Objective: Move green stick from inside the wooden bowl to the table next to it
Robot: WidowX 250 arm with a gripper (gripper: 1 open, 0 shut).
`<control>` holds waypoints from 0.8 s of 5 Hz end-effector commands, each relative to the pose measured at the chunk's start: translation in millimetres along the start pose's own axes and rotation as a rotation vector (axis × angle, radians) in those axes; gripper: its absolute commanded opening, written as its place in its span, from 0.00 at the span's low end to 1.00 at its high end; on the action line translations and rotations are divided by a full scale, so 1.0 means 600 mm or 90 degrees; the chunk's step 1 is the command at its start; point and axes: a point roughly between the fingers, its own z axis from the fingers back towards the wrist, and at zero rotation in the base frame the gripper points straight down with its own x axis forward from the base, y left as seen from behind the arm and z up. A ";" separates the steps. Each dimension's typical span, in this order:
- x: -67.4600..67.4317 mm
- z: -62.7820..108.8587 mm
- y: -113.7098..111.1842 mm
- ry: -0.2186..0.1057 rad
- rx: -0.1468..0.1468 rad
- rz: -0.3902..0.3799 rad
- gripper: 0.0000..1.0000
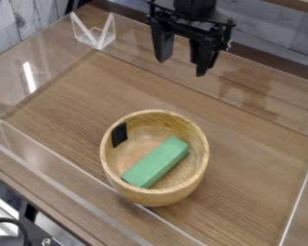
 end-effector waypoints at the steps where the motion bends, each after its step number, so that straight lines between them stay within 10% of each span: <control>1: -0.026 -0.047 0.000 0.058 -0.001 -0.015 1.00; 2: -0.067 -0.089 -0.004 0.103 -0.010 -0.050 1.00; 4: -0.103 -0.129 -0.006 0.095 -0.007 -0.111 1.00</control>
